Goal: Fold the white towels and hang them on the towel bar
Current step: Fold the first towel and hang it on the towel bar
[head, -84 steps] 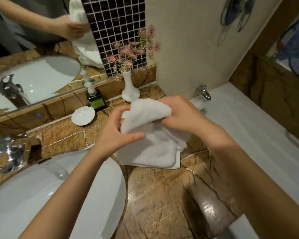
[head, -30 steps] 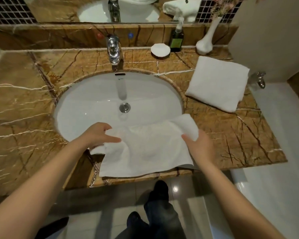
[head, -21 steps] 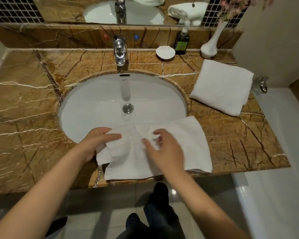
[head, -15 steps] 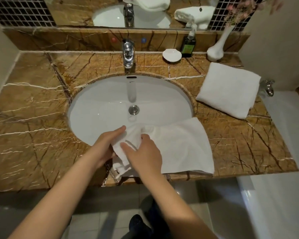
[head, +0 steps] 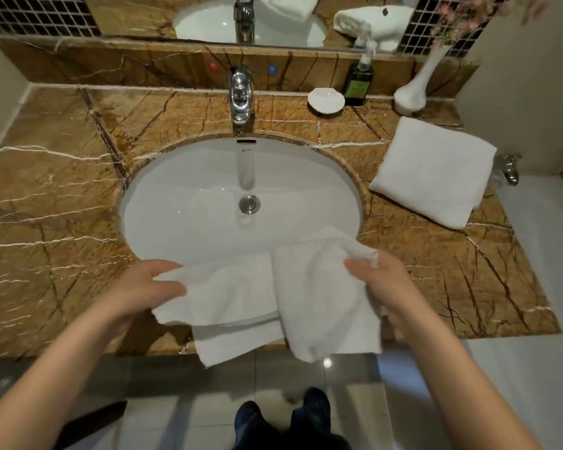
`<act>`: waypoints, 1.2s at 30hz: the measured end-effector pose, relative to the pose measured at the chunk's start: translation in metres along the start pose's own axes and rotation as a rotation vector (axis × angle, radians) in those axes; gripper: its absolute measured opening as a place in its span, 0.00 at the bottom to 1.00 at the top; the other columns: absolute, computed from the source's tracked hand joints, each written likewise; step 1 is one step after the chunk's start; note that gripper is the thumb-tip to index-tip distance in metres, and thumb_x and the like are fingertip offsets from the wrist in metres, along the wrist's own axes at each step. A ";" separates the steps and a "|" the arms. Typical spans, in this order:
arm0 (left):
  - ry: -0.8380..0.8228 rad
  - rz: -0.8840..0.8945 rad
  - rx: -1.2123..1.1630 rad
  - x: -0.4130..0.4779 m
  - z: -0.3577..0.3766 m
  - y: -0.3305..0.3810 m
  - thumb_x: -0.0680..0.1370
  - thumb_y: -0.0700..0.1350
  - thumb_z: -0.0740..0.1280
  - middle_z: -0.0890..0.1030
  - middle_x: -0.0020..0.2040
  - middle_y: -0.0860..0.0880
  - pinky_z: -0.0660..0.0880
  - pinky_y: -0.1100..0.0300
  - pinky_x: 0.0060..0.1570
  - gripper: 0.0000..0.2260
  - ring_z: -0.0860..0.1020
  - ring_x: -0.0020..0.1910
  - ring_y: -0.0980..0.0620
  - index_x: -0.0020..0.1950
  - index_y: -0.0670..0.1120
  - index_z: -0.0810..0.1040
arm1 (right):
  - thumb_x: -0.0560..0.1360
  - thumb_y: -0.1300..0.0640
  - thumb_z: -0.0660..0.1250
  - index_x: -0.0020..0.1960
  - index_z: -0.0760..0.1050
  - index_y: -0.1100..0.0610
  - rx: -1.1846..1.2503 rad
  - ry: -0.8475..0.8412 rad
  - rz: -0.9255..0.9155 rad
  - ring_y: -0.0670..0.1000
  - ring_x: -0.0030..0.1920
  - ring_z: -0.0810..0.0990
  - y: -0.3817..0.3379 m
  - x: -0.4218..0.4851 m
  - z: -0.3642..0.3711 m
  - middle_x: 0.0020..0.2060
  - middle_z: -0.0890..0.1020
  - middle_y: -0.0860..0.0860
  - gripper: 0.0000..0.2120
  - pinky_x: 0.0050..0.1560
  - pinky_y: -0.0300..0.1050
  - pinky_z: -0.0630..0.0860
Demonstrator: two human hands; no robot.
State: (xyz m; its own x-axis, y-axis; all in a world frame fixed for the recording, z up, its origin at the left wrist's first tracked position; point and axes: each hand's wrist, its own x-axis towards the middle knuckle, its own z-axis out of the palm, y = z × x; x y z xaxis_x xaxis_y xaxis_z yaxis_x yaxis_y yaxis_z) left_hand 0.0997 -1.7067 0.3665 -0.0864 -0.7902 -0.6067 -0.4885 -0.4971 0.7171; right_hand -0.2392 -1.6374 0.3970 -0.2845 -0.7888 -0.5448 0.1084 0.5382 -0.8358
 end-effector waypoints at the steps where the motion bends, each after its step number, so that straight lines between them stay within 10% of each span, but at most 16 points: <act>1: 0.021 0.002 0.141 0.001 -0.002 -0.001 0.69 0.36 0.71 0.83 0.46 0.49 0.75 0.57 0.40 0.10 0.81 0.46 0.50 0.46 0.48 0.83 | 0.75 0.66 0.66 0.50 0.80 0.58 -0.127 0.044 -0.010 0.46 0.36 0.84 -0.002 0.004 -0.018 0.39 0.85 0.50 0.07 0.33 0.36 0.77; 9: 0.417 0.211 1.216 0.001 0.049 0.009 0.71 0.44 0.67 0.79 0.49 0.50 0.69 0.57 0.36 0.14 0.77 0.47 0.47 0.56 0.51 0.78 | 0.75 0.64 0.67 0.54 0.80 0.60 -0.648 0.164 -0.071 0.53 0.47 0.78 0.022 0.061 -0.087 0.44 0.81 0.53 0.08 0.39 0.42 0.69; 16: 0.204 0.618 0.669 0.003 0.186 0.048 0.80 0.48 0.58 0.77 0.61 0.47 0.69 0.56 0.54 0.17 0.74 0.59 0.46 0.67 0.46 0.72 | 0.76 0.58 0.65 0.69 0.67 0.56 -0.885 0.516 -0.487 0.51 0.62 0.70 0.040 0.040 -0.047 0.62 0.74 0.54 0.21 0.62 0.50 0.70; 19: 0.181 0.530 0.566 -0.002 0.215 0.035 0.81 0.56 0.49 0.73 0.67 0.48 0.68 0.56 0.62 0.25 0.72 0.63 0.50 0.75 0.46 0.60 | 0.81 0.53 0.56 0.73 0.62 0.53 -0.755 0.226 -0.524 0.49 0.71 0.63 0.067 0.013 -0.004 0.70 0.68 0.50 0.21 0.72 0.50 0.60; 23: 0.217 0.525 0.721 -0.009 0.212 0.009 0.79 0.63 0.48 0.70 0.71 0.48 0.63 0.55 0.68 0.32 0.71 0.66 0.51 0.78 0.47 0.52 | 0.81 0.41 0.41 0.77 0.41 0.47 -1.120 0.143 -0.552 0.49 0.77 0.40 0.106 0.014 0.001 0.77 0.44 0.48 0.27 0.76 0.53 0.37; 36: 0.179 0.591 1.148 -0.029 0.152 -0.032 0.80 0.57 0.49 0.68 0.72 0.44 0.56 0.52 0.69 0.26 0.70 0.69 0.45 0.73 0.45 0.65 | 0.78 0.38 0.41 0.78 0.43 0.45 -1.309 0.294 -0.382 0.52 0.77 0.40 0.105 0.033 -0.084 0.78 0.46 0.52 0.30 0.75 0.57 0.37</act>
State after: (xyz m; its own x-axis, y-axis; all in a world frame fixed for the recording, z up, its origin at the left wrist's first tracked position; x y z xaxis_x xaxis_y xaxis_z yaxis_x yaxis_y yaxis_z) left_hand -0.0142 -1.6130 0.3086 -0.4697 -0.8633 -0.1847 -0.8828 0.4581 0.1038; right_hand -0.3170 -1.5819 0.2972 -0.2991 -0.9453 -0.1301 -0.9328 0.3184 -0.1689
